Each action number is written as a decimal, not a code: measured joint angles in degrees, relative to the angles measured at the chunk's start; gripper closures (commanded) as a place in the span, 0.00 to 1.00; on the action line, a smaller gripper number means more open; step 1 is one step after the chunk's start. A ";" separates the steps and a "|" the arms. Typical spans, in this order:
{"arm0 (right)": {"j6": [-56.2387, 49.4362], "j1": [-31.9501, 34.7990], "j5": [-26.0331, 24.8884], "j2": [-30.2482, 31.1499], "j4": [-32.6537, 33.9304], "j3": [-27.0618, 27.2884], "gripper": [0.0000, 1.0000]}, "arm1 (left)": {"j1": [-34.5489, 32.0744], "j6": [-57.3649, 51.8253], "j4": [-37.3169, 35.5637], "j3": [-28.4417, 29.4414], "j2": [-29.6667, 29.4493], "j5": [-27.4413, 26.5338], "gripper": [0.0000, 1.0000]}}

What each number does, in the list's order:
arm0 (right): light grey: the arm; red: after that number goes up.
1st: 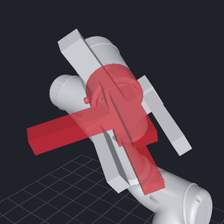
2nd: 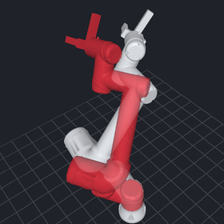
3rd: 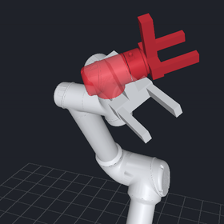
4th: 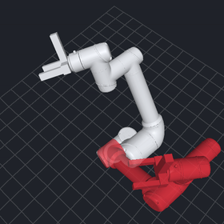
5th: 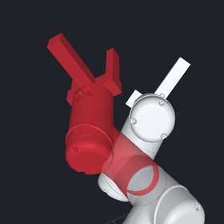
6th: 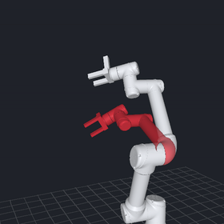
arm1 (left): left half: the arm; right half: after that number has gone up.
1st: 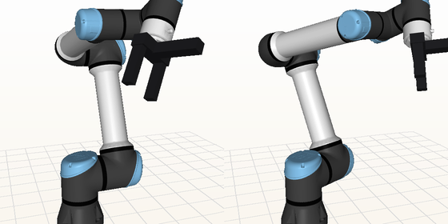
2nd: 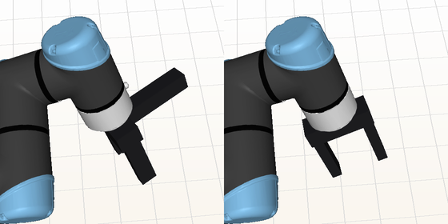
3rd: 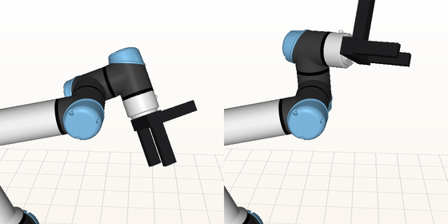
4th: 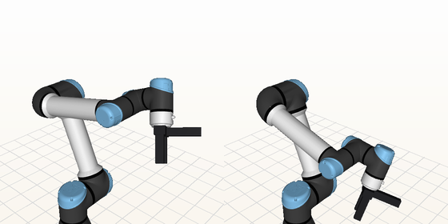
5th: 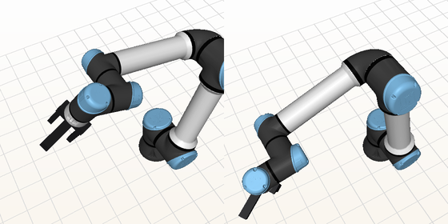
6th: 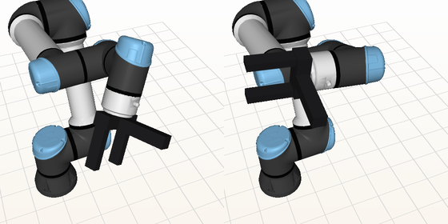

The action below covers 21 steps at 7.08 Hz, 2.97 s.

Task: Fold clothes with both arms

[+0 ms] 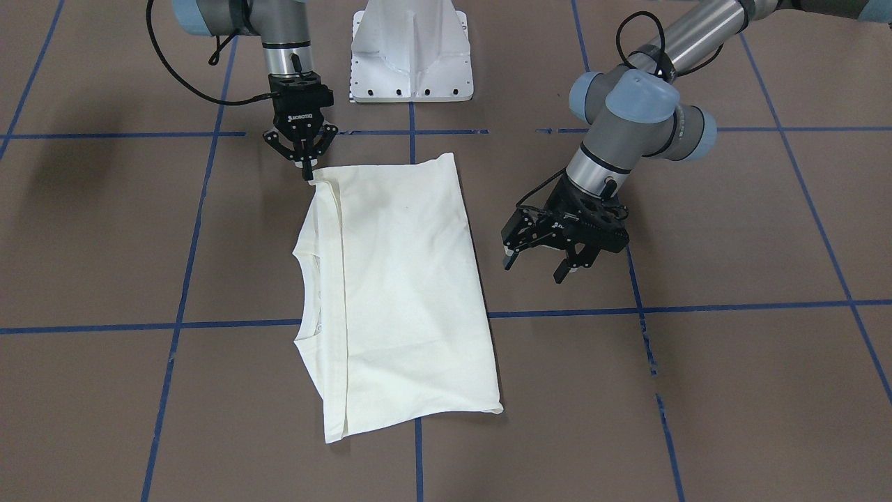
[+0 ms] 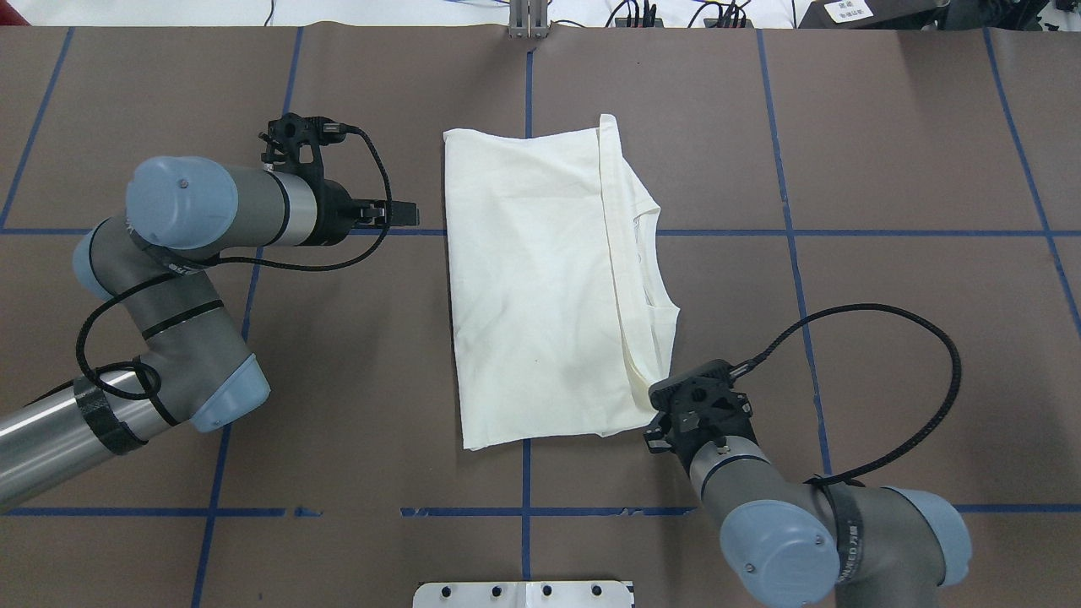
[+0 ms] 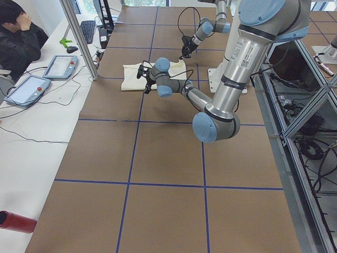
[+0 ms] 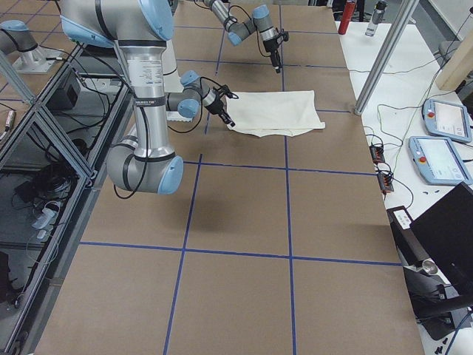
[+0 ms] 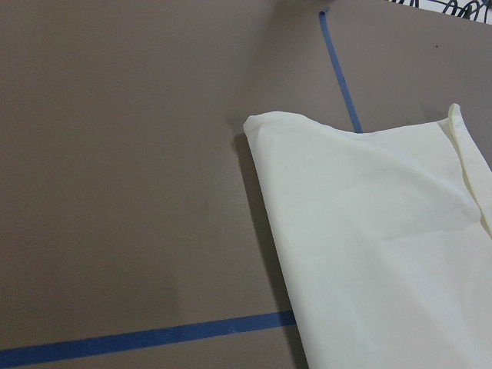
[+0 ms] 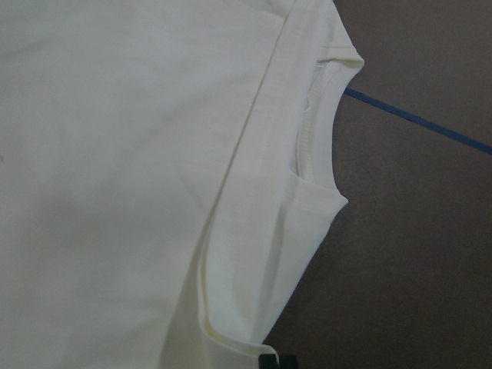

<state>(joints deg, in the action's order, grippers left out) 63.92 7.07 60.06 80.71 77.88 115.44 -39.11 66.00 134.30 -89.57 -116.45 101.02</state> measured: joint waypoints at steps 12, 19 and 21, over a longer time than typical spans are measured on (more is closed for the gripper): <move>26.44 13.17 23.67 7.62 -29.76 2.47 0.00 | 13.34 23.08 0.03 -8.34 2.02 -7.48 0.19; 31.58 18.59 26.35 8.76 -31.56 1.10 0.00 | 29.61 46.15 -3.73 -10.74 4.11 -19.81 0.31; 31.76 18.59 26.26 8.76 -31.59 1.07 0.00 | 30.46 46.18 -3.91 -10.33 2.81 -19.75 0.32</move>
<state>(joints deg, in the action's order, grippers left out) 95.69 25.66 86.32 89.47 46.30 116.51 -8.66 112.19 130.39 -99.89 -113.64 81.27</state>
